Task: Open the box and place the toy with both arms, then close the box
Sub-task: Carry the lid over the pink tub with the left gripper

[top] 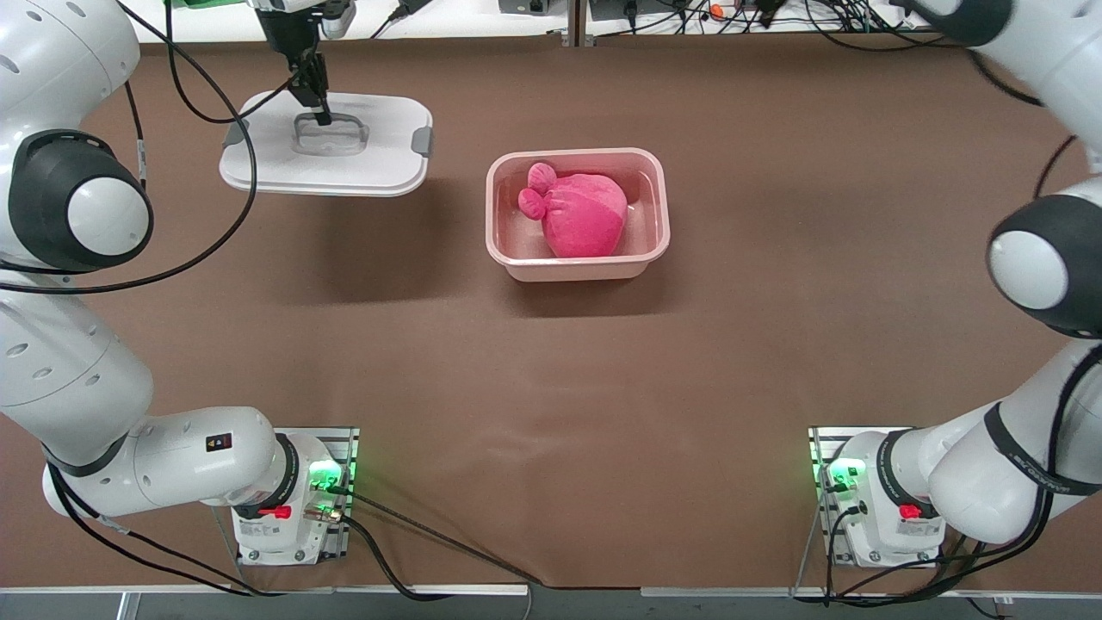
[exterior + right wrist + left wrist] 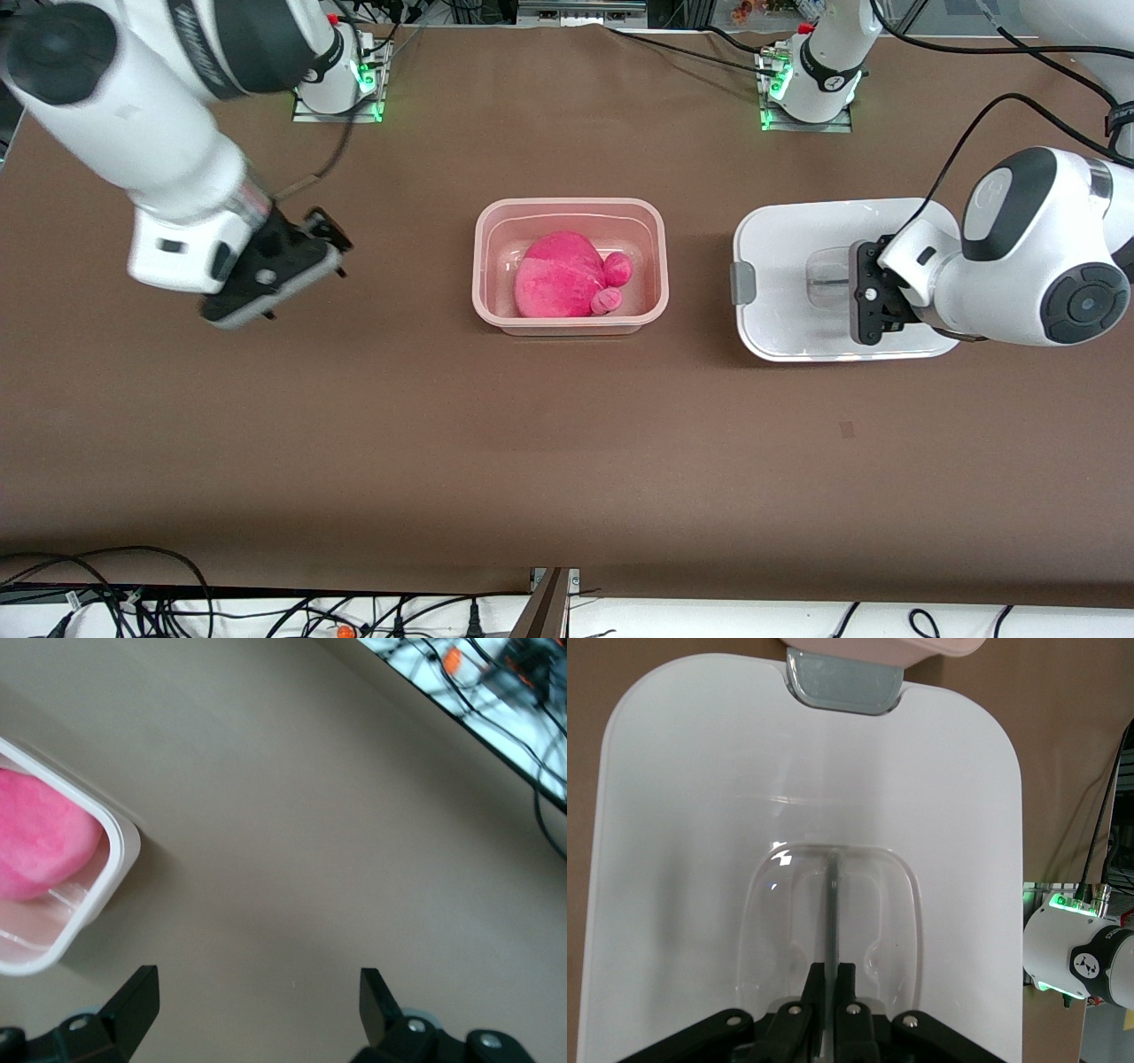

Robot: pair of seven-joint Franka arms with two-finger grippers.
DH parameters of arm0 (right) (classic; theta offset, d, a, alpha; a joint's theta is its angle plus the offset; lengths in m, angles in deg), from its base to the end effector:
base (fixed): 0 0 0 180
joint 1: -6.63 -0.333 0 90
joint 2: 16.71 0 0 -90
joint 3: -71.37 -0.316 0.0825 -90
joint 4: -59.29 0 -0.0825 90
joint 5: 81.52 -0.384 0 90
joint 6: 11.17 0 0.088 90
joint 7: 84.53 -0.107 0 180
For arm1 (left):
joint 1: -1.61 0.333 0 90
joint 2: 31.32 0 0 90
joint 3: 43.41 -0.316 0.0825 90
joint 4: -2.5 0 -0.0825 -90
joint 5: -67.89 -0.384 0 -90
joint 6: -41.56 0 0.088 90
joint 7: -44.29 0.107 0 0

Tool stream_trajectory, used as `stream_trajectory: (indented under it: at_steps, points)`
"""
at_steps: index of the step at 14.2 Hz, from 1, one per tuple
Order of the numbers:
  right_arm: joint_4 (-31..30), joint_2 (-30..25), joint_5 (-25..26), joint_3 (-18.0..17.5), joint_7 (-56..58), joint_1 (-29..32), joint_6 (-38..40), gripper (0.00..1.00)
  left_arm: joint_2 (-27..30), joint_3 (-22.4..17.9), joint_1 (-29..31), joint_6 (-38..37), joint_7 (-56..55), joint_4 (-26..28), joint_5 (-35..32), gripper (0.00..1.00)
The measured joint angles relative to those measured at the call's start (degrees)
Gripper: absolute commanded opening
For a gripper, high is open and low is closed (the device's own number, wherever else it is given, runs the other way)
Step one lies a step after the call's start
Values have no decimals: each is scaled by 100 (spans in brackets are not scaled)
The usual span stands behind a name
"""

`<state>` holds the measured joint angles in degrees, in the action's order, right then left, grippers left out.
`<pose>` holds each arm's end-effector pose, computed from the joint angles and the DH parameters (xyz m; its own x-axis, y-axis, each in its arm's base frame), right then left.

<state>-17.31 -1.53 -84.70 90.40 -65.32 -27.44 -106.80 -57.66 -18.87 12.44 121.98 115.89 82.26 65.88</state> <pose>0.6089 0.1995 0.5937 0.8174 0.5721 0.0666 0.5695 -0.8201 0.0550 0.6276 -0.1022 0.4385 0.0856 -0.9962 0.0186 -0.9041 -0.0699 0.4217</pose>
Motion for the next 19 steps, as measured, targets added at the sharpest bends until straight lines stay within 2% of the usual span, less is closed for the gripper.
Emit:
stream_trajectory:
  at_steps: [3,5,8,10,12,13,15,19]
  points:
    - [-300,-416,-1,161,-31,91,156,100,1,123,-551,64,-80,-216,373,3]
    - [-585,-640,-4,65,-179,388,155,100,0,141,-1145,370,-481,-332,653,5]
    - [-1144,-1110,-4,-473,-731,1200,153,100,-150,151,-2198,1360,-1600,-331,704,5]
    - [-1463,-1440,1,-936,-1272,1710,161,100,-474,116,-2789,2152,-2182,-312,574,5]
    - [-1716,-1717,34,-1397,-1552,2114,164,100,-898,91,-3008,2782,-2344,-308,404,6]
    - [-1781,-1802,58,-1496,-1631,2185,163,100,-1089,85,-3021,2968,-2340,-312,395,6]
    - [-1794,-1861,86,-1567,-1740,2216,158,100,-1342,85,-3058,3095,-2332,-316,390,6]
    - [-1793,-1865,89,-1585,-1781,2231,146,100,-1354,86,-3185,3060,-2417,-324,377,6]
